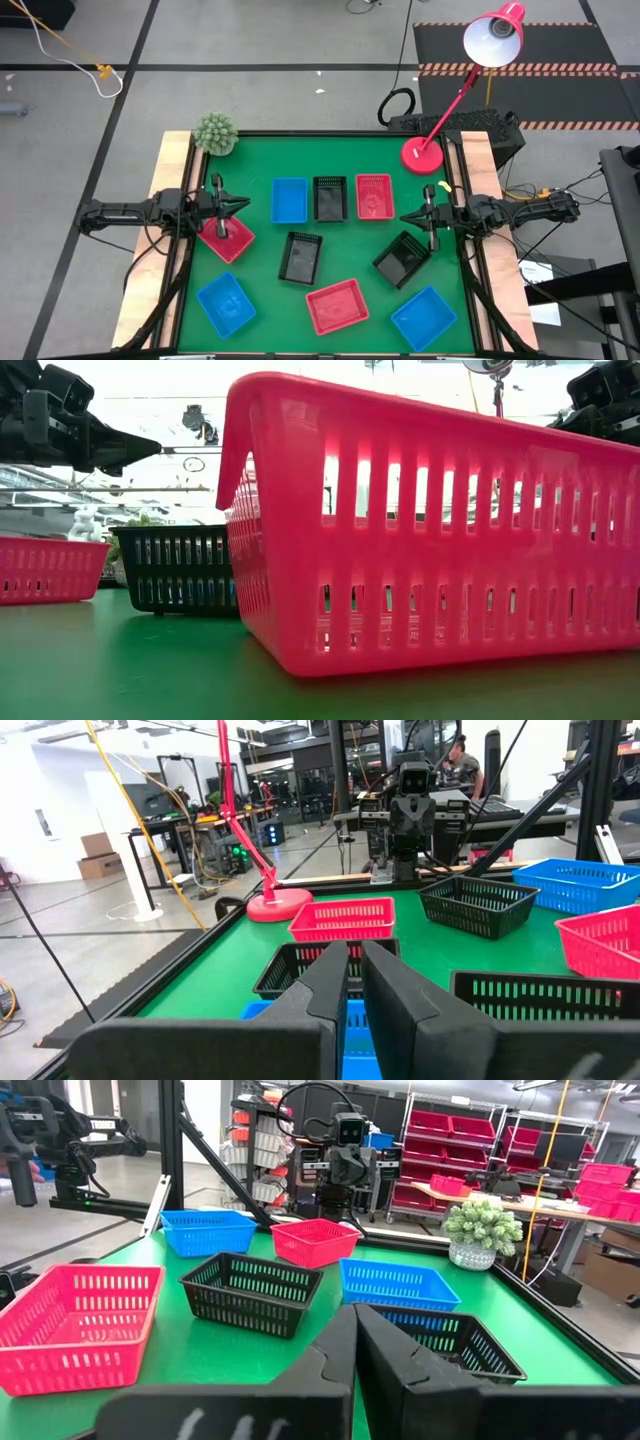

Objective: Stack baskets by color
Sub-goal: Stack the top left red bin on top of the top right red bin

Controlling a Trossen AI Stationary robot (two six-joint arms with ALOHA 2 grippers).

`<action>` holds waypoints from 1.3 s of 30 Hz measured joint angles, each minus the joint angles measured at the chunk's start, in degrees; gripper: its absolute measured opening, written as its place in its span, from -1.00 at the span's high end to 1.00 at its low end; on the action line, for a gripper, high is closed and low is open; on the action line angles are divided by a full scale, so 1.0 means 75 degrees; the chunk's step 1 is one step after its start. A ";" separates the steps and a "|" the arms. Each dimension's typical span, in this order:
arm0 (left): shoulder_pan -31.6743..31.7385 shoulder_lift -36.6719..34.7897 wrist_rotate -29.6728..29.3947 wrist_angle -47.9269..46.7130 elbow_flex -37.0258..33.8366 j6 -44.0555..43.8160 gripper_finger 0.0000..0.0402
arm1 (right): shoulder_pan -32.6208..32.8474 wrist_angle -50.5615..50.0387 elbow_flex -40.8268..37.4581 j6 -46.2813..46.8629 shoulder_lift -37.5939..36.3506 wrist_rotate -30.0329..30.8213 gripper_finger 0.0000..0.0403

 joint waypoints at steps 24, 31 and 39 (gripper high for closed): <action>0.0001 0.0002 0.0002 -0.0001 -0.0001 0.0000 0.81 | 0.0003 -0.0598 0.2673 0.0807 0.1306 -0.0243 1.00; -0.0002 0.0002 -0.0001 0.0000 0.0001 0.0000 0.81 | 0.0003 -0.2103 0.4762 0.0788 0.2353 -0.0202 1.00; 0.0001 0.0002 0.0002 0.0002 0.0001 -0.0006 0.81 | 0.0000 -0.3313 0.6743 0.0799 0.3506 -0.0149 1.00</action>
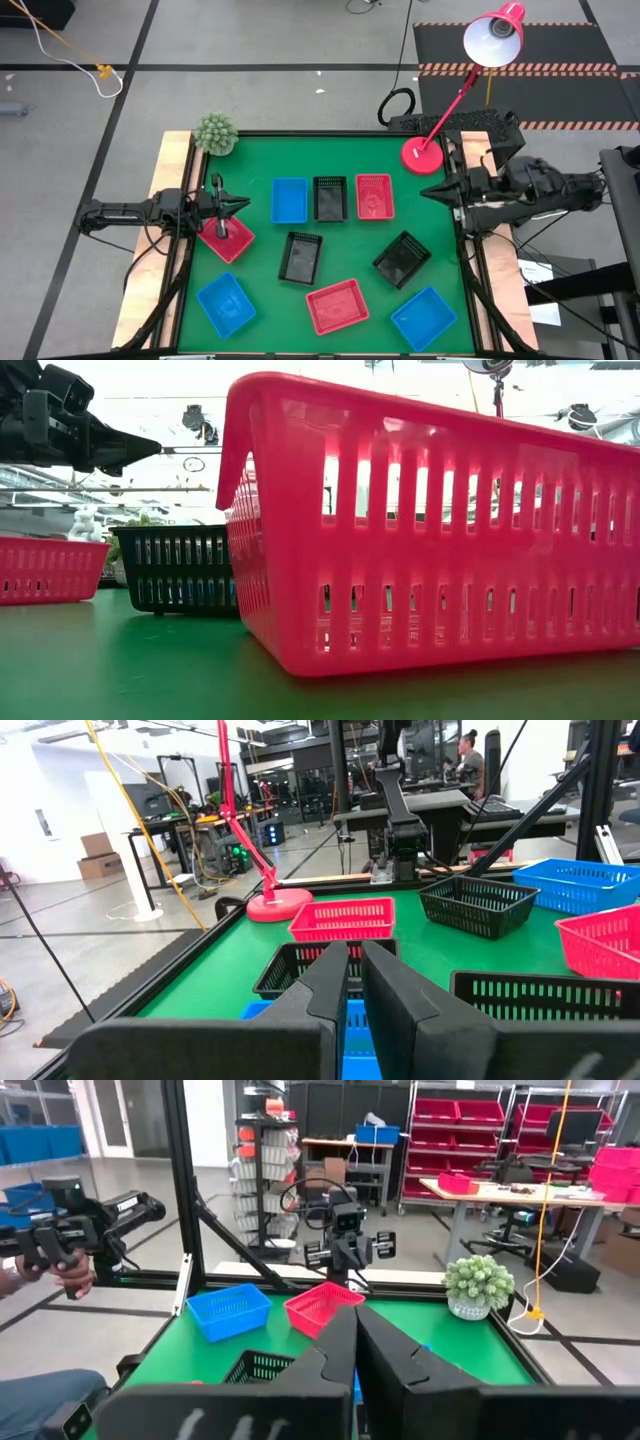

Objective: Stack baskets by color
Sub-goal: Stack the top left red bin on top of the top right red bin

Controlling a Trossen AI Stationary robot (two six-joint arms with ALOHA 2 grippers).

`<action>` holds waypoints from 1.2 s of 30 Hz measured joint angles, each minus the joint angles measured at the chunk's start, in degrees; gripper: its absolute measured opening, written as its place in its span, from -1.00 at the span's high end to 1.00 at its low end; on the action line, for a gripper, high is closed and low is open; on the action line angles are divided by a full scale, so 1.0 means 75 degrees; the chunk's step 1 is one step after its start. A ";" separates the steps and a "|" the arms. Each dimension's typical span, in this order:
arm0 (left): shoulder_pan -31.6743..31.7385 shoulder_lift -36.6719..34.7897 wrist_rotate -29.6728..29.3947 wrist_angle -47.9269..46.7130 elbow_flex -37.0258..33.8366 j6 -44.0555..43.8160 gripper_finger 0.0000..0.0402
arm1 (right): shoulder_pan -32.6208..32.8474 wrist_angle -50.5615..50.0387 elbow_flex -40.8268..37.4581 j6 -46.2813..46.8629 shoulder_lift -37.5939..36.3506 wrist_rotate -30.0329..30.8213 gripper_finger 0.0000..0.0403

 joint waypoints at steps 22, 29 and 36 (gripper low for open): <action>-0.0018 0.0234 0.0636 -0.0187 0.0596 -0.0977 0.84 | 0.0000 -0.0883 0.2009 0.0181 0.1580 0.0005 1.00; -0.0183 0.1175 0.0823 -0.1042 0.2081 -0.0549 0.98 | 0.0000 0.0071 0.1133 0.0131 0.1577 -0.0018 1.00; -0.0249 0.2992 0.0747 -0.1946 0.4305 -0.1062 0.99 | 0.0000 0.1793 -0.0187 0.0126 0.1582 -0.0030 1.00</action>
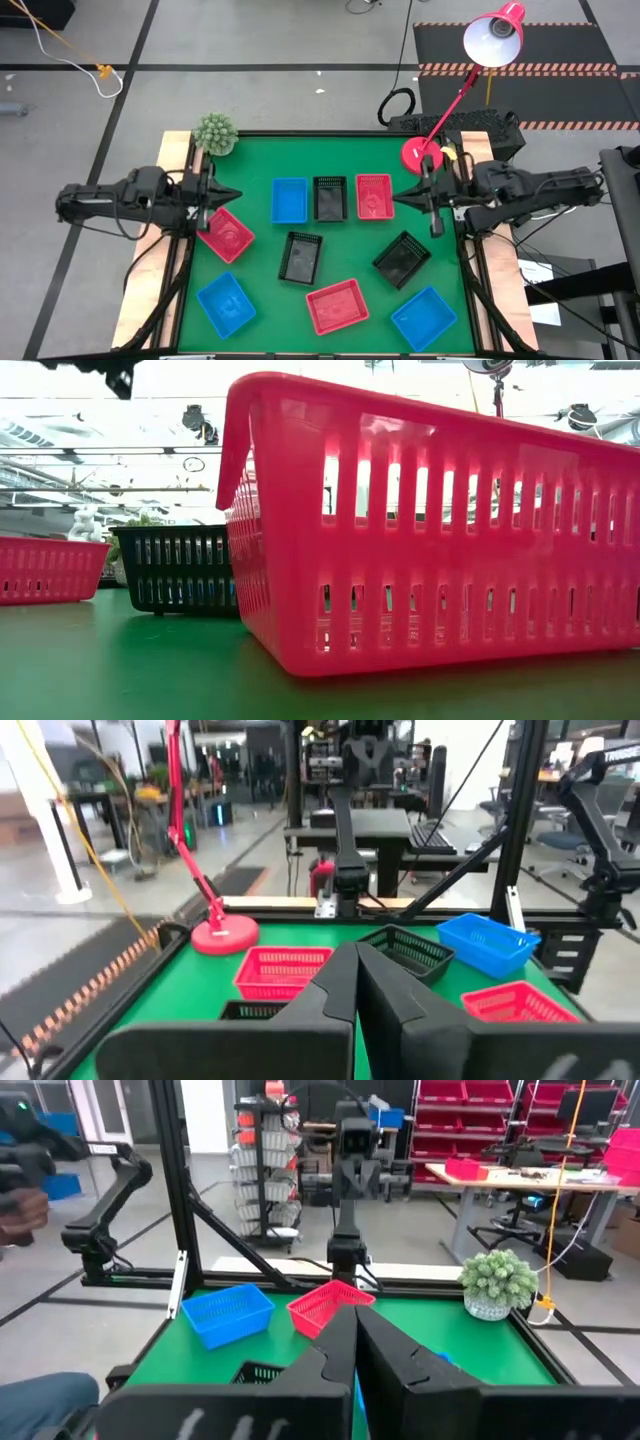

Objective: Stack baskets by color
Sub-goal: Stack the top left red bin on top of the top right red bin

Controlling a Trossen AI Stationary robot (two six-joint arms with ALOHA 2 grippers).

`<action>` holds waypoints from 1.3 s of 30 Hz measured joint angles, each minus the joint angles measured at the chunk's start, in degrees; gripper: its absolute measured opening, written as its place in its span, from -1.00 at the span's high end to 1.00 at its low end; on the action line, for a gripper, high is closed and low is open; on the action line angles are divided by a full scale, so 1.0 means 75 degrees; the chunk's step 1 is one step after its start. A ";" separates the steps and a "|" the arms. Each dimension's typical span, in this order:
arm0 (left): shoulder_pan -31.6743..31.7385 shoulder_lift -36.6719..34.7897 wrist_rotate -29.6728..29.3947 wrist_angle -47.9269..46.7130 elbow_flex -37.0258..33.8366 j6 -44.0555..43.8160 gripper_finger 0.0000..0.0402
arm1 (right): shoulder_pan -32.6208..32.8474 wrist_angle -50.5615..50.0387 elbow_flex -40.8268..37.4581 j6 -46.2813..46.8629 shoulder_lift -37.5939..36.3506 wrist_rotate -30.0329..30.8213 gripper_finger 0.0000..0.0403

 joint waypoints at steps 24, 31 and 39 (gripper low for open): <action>-0.2513 0.5488 -0.1584 -0.1102 0.3237 -0.1027 0.99 | 0.0000 0.0155 -0.1246 0.1211 0.0373 -0.0003 1.00; -0.2561 0.5985 -0.1605 -0.0958 0.3237 -0.0663 0.98 | -0.0004 0.0283 -0.1246 0.1166 0.1028 -0.0009 1.00; -0.2532 0.5990 -0.1601 -0.1116 0.3237 -0.0572 0.98 | 0.0000 0.0539 -0.0775 0.1090 0.1784 -0.0008 1.00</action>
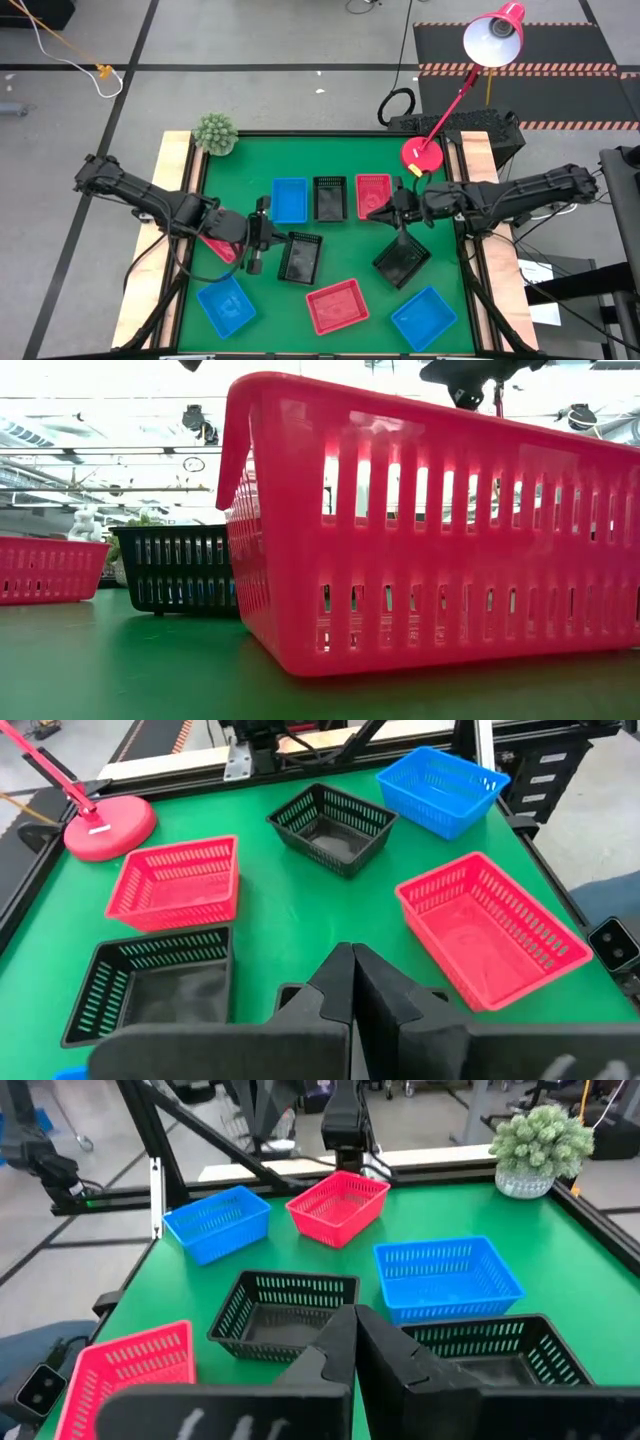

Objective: Stack baskets by color
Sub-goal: Stack the top left red bin on top of the top right red bin

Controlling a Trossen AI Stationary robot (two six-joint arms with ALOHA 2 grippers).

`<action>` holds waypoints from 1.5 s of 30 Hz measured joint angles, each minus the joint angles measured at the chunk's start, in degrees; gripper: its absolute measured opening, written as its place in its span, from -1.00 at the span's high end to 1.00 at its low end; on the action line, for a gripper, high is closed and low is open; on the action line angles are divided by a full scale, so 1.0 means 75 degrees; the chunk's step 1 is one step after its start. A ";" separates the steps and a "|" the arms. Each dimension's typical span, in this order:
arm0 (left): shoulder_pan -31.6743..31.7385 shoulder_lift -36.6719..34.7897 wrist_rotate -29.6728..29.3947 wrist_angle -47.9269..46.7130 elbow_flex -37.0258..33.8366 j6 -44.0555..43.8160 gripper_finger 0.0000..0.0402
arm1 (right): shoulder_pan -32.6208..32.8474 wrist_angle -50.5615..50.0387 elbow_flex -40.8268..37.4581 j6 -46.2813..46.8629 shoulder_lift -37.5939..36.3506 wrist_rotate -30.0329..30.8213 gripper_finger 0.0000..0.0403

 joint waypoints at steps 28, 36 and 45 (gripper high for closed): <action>-0.0879 0.0566 -0.1528 -0.2423 0.0000 -0.4443 0.81 | 0.0118 -0.0872 0.1196 -0.3204 0.1501 -0.0005 1.00; -0.1867 0.0793 -0.1832 -0.4698 -0.0005 -0.7571 0.61 | 0.0117 -0.0060 0.1196 -0.3788 0.1501 0.0002 1.00; -0.2475 0.1483 -0.1473 -0.5450 -0.0006 -0.9601 0.22 | 0.0026 0.0283 0.1196 -0.4240 0.1501 -0.0001 1.00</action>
